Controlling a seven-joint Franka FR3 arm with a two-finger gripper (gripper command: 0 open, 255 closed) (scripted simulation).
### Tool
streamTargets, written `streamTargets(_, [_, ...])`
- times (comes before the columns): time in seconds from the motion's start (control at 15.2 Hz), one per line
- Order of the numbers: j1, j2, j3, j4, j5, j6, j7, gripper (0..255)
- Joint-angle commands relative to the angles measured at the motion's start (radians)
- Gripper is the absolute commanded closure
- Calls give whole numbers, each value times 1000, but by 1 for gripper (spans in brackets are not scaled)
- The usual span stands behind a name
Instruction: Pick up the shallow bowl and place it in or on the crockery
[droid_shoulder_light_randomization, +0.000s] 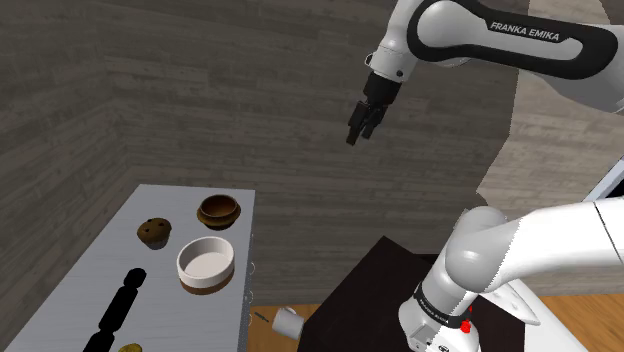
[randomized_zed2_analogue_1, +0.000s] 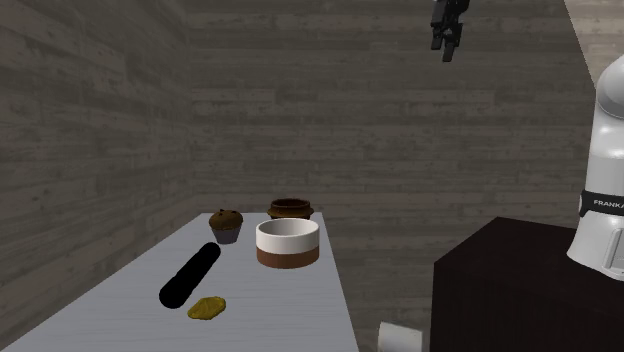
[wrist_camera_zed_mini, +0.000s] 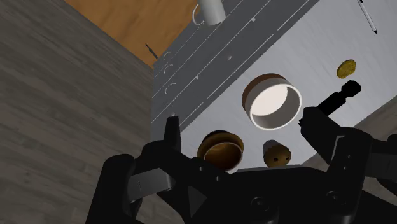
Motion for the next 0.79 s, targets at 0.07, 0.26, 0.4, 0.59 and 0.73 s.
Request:
streamTargets(0.07, [3, 15, 12, -16, 4, 32, 9, 0])
streamTargets(0.26, [11, 69, 48, -58, 16, 128, 34, 0])
streamTargets(0.4, [15, 112, 71, -79, 23, 192, 52, 0])
streamTargets(0.59, [22, 187, 107, -100, 30, 288, 79, 0])
streamTargets(0.73, [25, 243, 131, -107, 31, 351, 98, 0])
